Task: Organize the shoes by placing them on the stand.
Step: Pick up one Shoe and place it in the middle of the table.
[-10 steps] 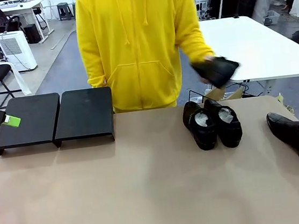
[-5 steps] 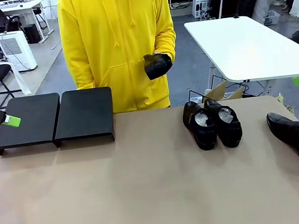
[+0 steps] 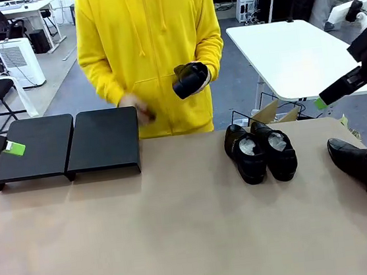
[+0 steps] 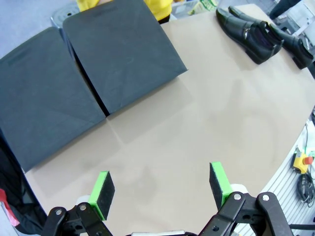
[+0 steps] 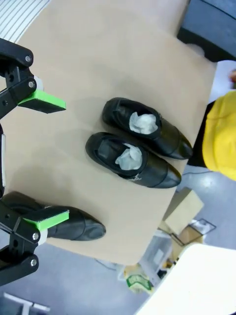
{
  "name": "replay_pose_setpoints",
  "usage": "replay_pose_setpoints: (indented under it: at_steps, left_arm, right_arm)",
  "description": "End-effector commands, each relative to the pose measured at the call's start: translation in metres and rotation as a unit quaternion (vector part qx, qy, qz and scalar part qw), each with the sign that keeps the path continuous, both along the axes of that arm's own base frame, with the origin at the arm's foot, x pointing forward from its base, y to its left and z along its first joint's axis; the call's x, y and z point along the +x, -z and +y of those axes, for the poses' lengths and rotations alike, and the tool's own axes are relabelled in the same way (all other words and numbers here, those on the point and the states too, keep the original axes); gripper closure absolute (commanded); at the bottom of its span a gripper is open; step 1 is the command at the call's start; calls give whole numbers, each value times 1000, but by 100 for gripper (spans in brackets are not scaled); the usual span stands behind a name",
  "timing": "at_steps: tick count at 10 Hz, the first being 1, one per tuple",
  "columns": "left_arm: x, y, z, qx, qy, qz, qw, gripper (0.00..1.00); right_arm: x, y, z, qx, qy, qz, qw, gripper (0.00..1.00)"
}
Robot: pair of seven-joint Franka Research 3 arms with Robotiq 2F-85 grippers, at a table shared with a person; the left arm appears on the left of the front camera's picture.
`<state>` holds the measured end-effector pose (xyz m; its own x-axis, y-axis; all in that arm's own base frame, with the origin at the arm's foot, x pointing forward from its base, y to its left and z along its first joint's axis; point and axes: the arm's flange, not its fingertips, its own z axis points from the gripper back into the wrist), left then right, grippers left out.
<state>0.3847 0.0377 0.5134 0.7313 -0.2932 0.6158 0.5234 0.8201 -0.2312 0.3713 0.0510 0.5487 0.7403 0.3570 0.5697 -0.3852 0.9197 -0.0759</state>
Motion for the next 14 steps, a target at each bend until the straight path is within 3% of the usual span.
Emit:
replay_pose_setpoints:
  at_steps: [1, 4, 5, 8, 11, 14]
  left_arm:
    - [0, 0, 2, -9, 8, -5, 1000, 0]
    - [0, 0, 2, -9, 8, -5, 1000, 0]
    - [0, 0, 2, -9, 8, -5, 1000, 0]
    - [0, 0, 2, -9, 8, -5, 1000, 0]
    - [0, 0, 2, -9, 8, -5, 1000, 0]
    - [0, 0, 2, -9, 8, -5, 1000, 0]
  right_arm:
    - [-16, -8, -10, 22, 7, -12, 1000, 0]
    - [-1, -3, 7, 14, 9, 0, 1000, 0]
    - [15, -2, 18, 40, 39, 20, 998, 0]
    - [66, 9, 68, 1, 119, 55, 991, 0]
    - [115, 45, 110, -57, 152, 156, 974, 0]
    - [145, 87, 135, -82, 137, 193, 968, 0]
